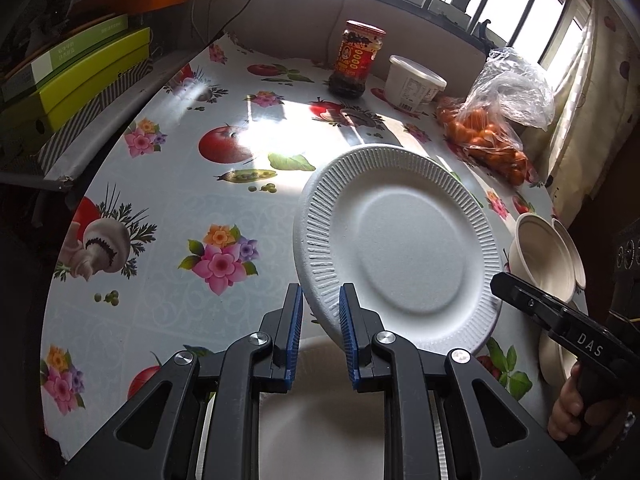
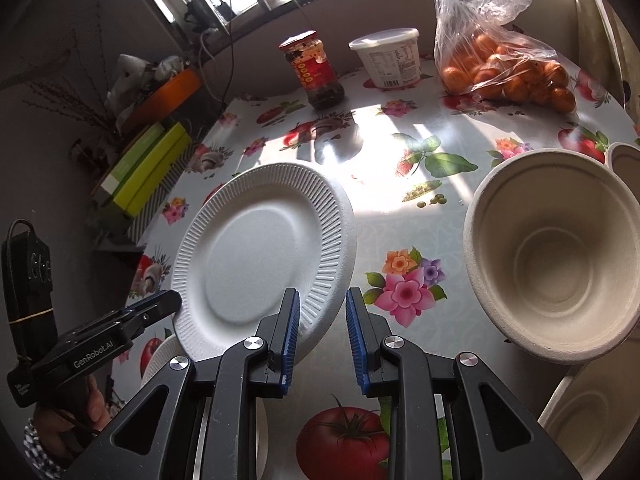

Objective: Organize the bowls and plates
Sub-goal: 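Lift the held white plate and carry it over the plate stack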

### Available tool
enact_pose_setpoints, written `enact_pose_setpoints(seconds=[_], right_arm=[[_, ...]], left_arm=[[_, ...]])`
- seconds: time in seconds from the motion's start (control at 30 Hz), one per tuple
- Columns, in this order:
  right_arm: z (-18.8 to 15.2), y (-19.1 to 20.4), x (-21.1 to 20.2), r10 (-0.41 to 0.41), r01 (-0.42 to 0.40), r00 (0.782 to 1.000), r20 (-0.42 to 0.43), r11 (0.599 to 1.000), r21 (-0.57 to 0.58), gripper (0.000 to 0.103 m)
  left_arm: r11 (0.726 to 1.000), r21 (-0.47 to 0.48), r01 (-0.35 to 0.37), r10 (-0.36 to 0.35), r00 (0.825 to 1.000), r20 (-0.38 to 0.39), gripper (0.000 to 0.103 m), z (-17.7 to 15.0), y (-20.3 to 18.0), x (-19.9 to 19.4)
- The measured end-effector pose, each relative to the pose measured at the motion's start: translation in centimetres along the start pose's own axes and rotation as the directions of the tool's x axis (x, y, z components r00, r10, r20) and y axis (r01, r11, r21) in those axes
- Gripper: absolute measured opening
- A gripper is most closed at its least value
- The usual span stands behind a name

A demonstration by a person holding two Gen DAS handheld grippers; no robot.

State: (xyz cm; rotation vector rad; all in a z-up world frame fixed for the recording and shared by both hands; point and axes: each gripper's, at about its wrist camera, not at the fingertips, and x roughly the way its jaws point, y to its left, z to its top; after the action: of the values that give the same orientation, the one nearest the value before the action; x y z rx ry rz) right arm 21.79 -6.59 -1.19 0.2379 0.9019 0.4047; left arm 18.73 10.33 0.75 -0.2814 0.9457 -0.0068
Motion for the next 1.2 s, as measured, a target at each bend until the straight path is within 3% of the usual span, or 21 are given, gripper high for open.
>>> enact_pose_setpoints(seconds=[0.63,1.2], right_arm=[[-3.5,2.0,-1.9,0.048,-0.048,0.999,-0.004,0.998,-0.029,0.023],[-5.7,3.9,-2.5,0.040,-0.040,0.999,0.001,0.996,-0.079,0.023]], left_arm=[[0.998,-0.063,0.018,-0.016,0.999,0.036,0.020,-4.0,1.9,-3.4],[0.997,-0.074,0.012,-0.007,0.998,0.061,0.020,-6.1,3.0,-5.4]])
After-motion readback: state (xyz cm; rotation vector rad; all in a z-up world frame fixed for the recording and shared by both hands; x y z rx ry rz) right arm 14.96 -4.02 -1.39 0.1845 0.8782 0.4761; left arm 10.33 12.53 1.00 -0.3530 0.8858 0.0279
